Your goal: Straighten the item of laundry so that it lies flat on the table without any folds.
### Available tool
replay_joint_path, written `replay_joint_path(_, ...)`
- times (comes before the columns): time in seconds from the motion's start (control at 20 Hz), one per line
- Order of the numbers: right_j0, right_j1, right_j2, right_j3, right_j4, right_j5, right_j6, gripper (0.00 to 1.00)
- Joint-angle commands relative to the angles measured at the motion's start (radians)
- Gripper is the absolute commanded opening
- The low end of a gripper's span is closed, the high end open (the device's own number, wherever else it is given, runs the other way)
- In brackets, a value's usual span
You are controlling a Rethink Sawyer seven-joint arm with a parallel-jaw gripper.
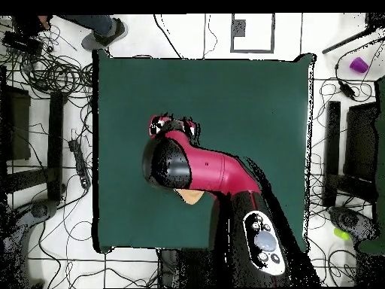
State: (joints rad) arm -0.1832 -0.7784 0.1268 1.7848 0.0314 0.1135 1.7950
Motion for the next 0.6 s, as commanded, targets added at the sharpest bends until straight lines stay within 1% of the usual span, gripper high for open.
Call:
replay_joint_path(0.05,-0.018,0.035,0.052,0.093,-0.044,0.017,0.11,1.0)
replay_joint_path(0.15,-0.011,0.066,0.051,0.073,-0.047,-0.01,0.122,1.0)
replay_joint_path(0.3,0.047,0.117,0.003,0.04,-0.037,-0.086,0.177,1.0)
replay_joint_path(0.6,0.144,0.155,-0.07,-0.027,0.047,-0.085,0.229,1.0)
